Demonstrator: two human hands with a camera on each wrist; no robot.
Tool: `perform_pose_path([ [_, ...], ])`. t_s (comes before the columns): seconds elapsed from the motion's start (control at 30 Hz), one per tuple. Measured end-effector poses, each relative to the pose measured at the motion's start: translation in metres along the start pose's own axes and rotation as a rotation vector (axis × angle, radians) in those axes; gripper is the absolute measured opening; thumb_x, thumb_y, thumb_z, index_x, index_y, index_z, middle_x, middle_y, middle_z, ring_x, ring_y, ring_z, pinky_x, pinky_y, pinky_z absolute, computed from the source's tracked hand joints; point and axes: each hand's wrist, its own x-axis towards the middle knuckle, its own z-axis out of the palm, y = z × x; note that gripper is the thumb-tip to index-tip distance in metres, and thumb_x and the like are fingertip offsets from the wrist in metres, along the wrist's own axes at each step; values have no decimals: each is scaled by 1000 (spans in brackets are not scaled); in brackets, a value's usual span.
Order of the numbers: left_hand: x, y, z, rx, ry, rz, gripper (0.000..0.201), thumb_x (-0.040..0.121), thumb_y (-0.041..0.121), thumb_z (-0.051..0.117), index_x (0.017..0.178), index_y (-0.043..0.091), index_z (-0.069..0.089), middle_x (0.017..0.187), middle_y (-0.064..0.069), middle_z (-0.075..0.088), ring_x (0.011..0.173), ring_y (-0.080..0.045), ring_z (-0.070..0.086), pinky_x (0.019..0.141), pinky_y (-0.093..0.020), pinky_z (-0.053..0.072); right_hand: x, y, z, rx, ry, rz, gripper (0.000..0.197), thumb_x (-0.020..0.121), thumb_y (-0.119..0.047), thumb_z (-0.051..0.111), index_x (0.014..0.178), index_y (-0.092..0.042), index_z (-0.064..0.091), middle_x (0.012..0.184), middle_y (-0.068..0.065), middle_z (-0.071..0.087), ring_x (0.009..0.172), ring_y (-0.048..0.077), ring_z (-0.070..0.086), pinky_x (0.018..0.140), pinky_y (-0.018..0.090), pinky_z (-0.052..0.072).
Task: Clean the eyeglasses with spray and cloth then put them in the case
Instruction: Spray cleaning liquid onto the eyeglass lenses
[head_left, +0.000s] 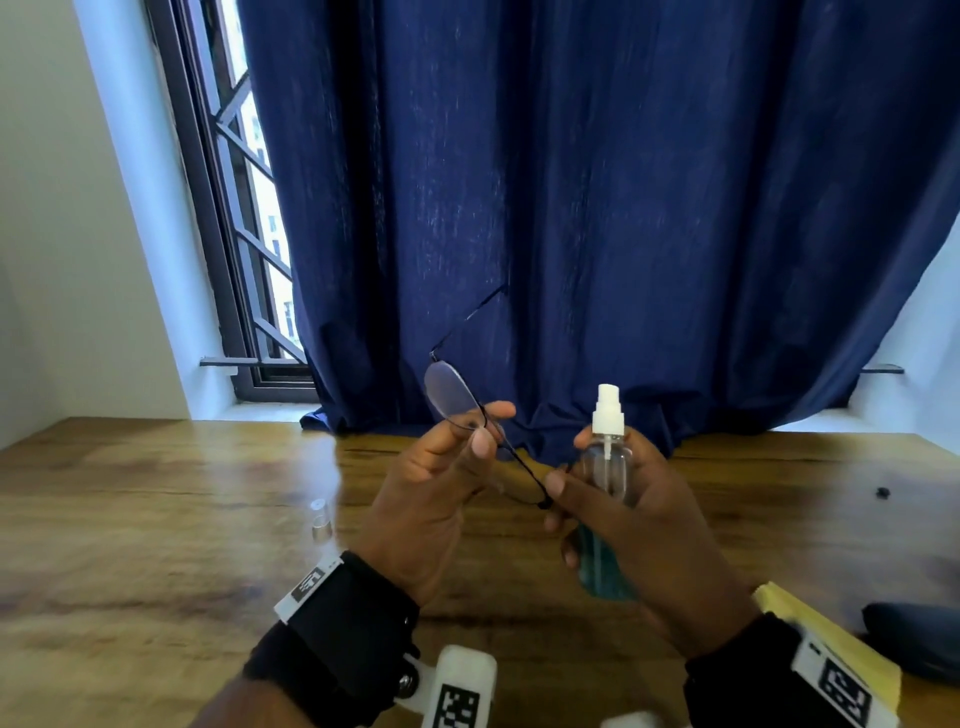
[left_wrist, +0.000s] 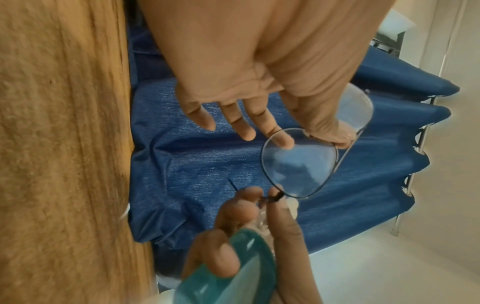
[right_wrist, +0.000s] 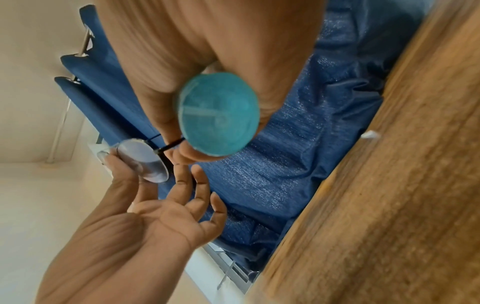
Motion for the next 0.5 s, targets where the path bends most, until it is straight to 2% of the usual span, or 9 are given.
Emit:
perform_pose_path([
  [0.07, -1, 1, 0, 15, 46, -47, 40, 80, 44, 70, 108, 16, 73, 92, 1, 78, 86, -9, 74, 70, -21, 58, 0, -1, -2, -26, 43, -79, 36, 84, -11, 76, 112, -17, 53, 81, 15, 68, 65, 24, 68, 52, 37, 57],
  [0.1, -2, 0, 0, 39, 73, -89, 35, 85, 41, 65, 110, 18, 74, 92, -3, 78, 88, -13, 74, 72, -25, 58, 0, -1, -3, -75, 64, -128, 35, 85, -10, 76, 111, -18, 53, 82, 15, 68, 64, 22, 67, 53, 36, 58],
  [0.17, -1, -6, -4, 169, 117, -141, 32, 91, 45, 63, 112, 26, 77, 110, -12, 76, 106, -19, 69, 88, -35, 55, 1, 3, -8, -284, 94, -248, 36, 86, -15, 77, 111, -24, 54, 86, 7, 69, 68, 14, 68, 61, 31, 59],
  [0.2, -1, -9, -6, 207, 139, -152, 30, 91, 45, 63, 111, 28, 78, 118, -12, 74, 112, -18, 65, 94, -36, 50, 1, 4, -11, -403, 106, -304, 38, 85, -19, 78, 113, -27, 54, 87, 1, 70, 75, 12, 69, 66, 28, 59],
  [0.27, -2, -10, -7, 215, 159, -219, 28, 91, 40, 63, 109, 26, 79, 121, -4, 75, 118, -15, 63, 103, -41, 46, 2, 6, -14, -572, 125, -376, 40, 85, -26, 78, 114, -31, 52, 89, -7, 69, 86, 8, 69, 74, 23, 58],
  [0.3, -1, -9, -6, 180, 150, -258, 28, 92, 37, 63, 110, 22, 79, 120, -4, 76, 119, -18, 65, 105, -46, 47, 2, 7, -15, -617, 127, -398, 40, 85, -28, 77, 114, -34, 50, 91, -9, 67, 88, 6, 67, 75, 21, 57],
  [0.4, -2, -4, -2, 105, 164, -315, 25, 98, 26, 58, 106, 15, 79, 110, -5, 78, 104, -18, 71, 87, -35, 53, 4, 9, -16, -697, 145, -462, 47, 85, -29, 76, 113, -45, 42, 92, -15, 64, 95, -2, 63, 74, 10, 53],
  [0.47, -1, -4, 0, 117, 165, -300, 25, 98, 30, 57, 102, 20, 80, 109, 1, 78, 105, -16, 68, 87, -35, 50, 4, 10, -17, -735, 148, -509, 50, 85, -29, 76, 114, -47, 40, 93, -19, 61, 99, -6, 60, 78, 3, 48],
  [0.5, -2, -3, 3, 110, 178, -311, 25, 98, 31, 58, 100, 22, 81, 107, 1, 79, 102, -14, 69, 83, -32, 50, 4, 10, -17, -759, 129, -529, 49, 85, -31, 75, 115, -47, 40, 94, -21, 60, 99, -7, 60, 79, 2, 47],
])
